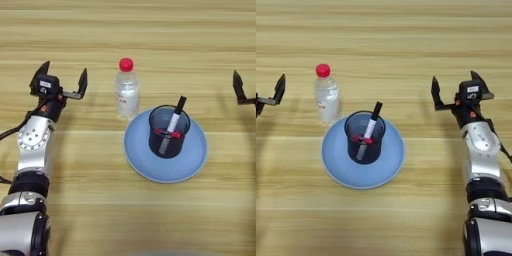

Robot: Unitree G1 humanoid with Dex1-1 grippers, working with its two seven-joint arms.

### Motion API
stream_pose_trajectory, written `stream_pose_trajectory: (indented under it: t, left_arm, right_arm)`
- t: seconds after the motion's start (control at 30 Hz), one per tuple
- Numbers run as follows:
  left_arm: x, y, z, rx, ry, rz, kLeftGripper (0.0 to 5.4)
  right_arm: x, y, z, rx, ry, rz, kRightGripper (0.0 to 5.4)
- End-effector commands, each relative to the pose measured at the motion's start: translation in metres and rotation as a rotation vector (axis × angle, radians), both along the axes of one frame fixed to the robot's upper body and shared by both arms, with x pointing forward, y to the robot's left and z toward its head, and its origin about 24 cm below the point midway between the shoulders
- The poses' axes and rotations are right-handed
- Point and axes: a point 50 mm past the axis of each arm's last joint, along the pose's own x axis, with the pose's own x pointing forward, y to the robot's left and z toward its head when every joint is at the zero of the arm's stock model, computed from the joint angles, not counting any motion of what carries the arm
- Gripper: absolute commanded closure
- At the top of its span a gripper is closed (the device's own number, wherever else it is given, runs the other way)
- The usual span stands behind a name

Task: Move the objects on the table

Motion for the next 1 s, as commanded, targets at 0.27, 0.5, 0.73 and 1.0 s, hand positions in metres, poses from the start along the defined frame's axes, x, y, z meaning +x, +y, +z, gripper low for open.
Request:
stream_pose_trajectory:
  t: [0.27,0.5,0.73,1.0]
  left_arm:
    - [-0.003,-0.001,0.001,-0.009,-0.008,-0.005,0.00]
    - [-0.005,-0.009,0.014,-0.016,-0.065,-0.039,0.00]
    - [-0.009,-0.022,0.024,-0.060,-0.091,-0.130,0.00]
    - [-0.012,-0.045,0.031,-0.074,-0.112,-0.300,0.00]
  right_arm:
    - [-0.003,0.000,-0.009,-0.016,-0.042,-0.092,0.04]
    - [-0.003,0.001,-0.011,-0.012,-0.036,-0.091,0.04]
    - [-0.003,0.001,-0.011,-0.010,-0.038,-0.094,0.04]
    - [-0.002,0.002,-0.010,-0.005,-0.041,-0.090,0.04]
